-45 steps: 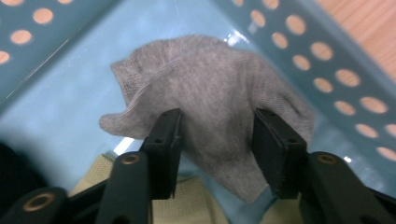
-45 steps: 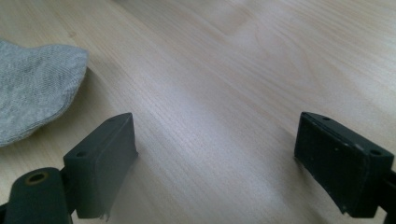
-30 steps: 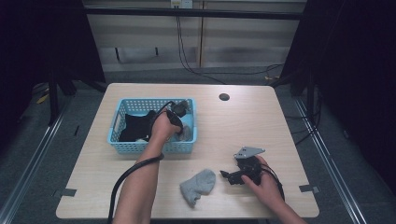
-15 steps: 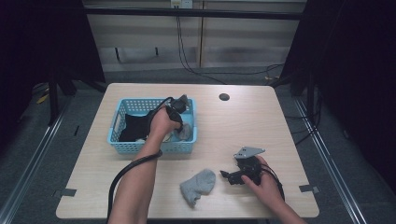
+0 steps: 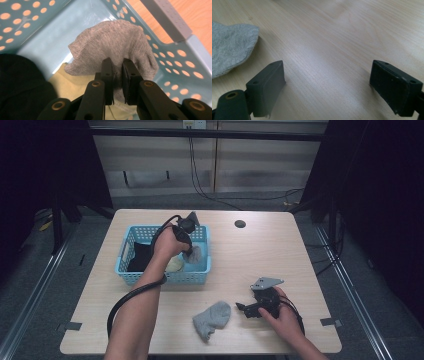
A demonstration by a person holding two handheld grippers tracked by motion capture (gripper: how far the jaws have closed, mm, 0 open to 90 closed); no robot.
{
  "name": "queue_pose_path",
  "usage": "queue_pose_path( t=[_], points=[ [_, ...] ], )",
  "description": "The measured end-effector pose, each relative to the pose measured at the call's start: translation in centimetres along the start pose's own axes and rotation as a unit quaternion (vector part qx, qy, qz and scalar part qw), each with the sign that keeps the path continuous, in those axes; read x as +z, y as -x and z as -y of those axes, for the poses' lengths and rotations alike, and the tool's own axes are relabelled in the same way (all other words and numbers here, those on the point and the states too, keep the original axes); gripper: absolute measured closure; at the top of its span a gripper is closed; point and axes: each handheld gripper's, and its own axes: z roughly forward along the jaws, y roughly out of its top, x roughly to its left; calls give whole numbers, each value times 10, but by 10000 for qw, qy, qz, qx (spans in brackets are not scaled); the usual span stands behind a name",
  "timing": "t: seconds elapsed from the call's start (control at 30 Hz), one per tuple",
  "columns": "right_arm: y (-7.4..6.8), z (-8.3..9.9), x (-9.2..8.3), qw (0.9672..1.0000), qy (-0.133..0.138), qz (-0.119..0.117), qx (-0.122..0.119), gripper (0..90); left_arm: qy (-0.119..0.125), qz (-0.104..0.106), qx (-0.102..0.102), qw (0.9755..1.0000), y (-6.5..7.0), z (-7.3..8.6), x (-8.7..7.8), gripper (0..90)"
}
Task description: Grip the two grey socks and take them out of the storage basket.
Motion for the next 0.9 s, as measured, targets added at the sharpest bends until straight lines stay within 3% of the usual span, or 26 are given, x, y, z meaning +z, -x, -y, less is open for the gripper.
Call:
queue_pose_path(
  t=[0.2, 0.57, 0.9],
  points=[
    [0, 0, 0, 10000, 0, 2, -4, 121, -7, -5, 14, 10000, 0, 3, -13, 811],
    [0, 0, 0, 10000, -9, -1, 7, 121, 43, 125, 236, 9996, 11, 8, -34, 811],
    [0, 0, 0, 10000, -6, 2, -2, 121, 4, 200, 564, 9982, 32, 18, -54, 811]
  ],
)
